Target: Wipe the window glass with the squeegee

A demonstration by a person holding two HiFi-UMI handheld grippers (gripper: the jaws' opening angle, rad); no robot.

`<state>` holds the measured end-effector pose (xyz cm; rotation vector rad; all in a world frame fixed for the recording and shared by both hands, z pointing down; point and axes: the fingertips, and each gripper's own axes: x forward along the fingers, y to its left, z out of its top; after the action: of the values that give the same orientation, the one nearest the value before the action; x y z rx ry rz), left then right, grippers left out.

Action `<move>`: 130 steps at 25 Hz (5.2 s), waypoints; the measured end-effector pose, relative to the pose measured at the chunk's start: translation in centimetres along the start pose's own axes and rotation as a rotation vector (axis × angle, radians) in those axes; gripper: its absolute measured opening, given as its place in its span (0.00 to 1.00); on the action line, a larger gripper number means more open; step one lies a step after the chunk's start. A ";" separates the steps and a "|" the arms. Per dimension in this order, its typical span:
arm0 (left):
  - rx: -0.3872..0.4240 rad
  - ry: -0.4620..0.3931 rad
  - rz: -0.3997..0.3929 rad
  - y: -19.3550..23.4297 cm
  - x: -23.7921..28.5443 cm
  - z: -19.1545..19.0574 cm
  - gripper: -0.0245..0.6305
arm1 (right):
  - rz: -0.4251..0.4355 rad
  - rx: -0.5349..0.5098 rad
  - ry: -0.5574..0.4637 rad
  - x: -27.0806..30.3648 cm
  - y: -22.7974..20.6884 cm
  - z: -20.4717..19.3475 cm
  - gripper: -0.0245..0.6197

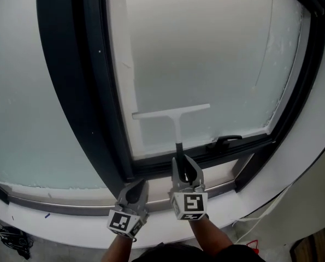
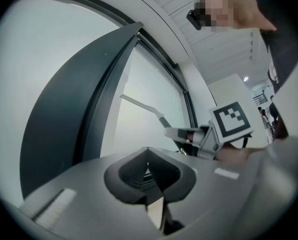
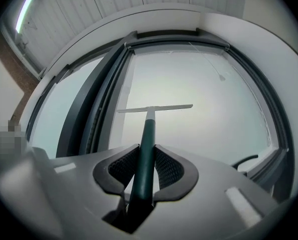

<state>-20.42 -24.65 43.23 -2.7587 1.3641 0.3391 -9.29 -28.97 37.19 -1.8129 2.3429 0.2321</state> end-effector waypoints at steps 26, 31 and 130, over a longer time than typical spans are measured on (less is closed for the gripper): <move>0.097 -0.069 -0.120 -4.6 6.3 2.3 0.04 | -0.010 -0.047 -0.371 10.8 -12.4 27.0 0.19; 0.135 -0.026 -0.117 -5.1 7.1 2.5 0.04 | 0.013 -0.044 -0.364 11.4 -12.6 26.5 0.19; -0.025 0.129 -0.069 -4.5 5.5 -5.6 0.04 | -0.054 0.016 0.006 1.0 -11.1 -2.9 0.19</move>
<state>-12.63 -26.96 47.30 -2.8851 1.2945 0.1794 1.09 -33.32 39.58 -1.8689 2.2894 0.1998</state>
